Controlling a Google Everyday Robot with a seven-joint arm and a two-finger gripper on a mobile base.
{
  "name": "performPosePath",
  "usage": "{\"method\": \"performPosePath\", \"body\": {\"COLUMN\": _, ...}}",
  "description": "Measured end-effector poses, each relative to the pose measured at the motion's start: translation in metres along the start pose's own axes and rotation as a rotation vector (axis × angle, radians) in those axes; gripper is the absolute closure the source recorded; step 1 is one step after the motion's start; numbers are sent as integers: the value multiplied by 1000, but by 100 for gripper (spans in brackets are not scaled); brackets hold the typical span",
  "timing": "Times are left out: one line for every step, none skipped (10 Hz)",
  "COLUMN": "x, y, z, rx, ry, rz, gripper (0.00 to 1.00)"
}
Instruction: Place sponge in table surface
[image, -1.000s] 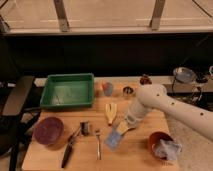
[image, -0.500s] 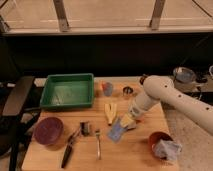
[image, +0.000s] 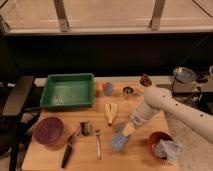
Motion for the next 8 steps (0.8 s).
{"method": "performPosePath", "body": {"x": 3, "y": -3, "z": 7, "rx": -9, "ry": 7, "rz": 17, "gripper": 68}}
{"method": "performPosePath", "body": {"x": 7, "y": -8, "z": 16, "rx": -19, "ry": 13, "rz": 41, "gripper": 57}}
{"method": "performPosePath", "body": {"x": 11, "y": -11, "z": 21, "rx": -27, "ry": 17, "rz": 61, "gripper": 47}}
{"method": "performPosePath", "body": {"x": 17, "y": -14, "z": 24, "rx": -34, "ry": 19, "rz": 83, "gripper": 37}}
{"method": "performPosePath", "body": {"x": 20, "y": -16, "z": 25, "rx": -37, "ry": 17, "rz": 98, "gripper": 32}}
{"method": "performPosePath", "body": {"x": 22, "y": -16, "z": 24, "rx": -37, "ry": 15, "rz": 104, "gripper": 32}}
{"method": "performPosePath", "body": {"x": 24, "y": -16, "z": 21, "rx": -34, "ry": 12, "rz": 107, "gripper": 32}}
{"method": "performPosePath", "body": {"x": 24, "y": -17, "z": 22, "rx": -33, "ry": 8, "rz": 108, "gripper": 32}}
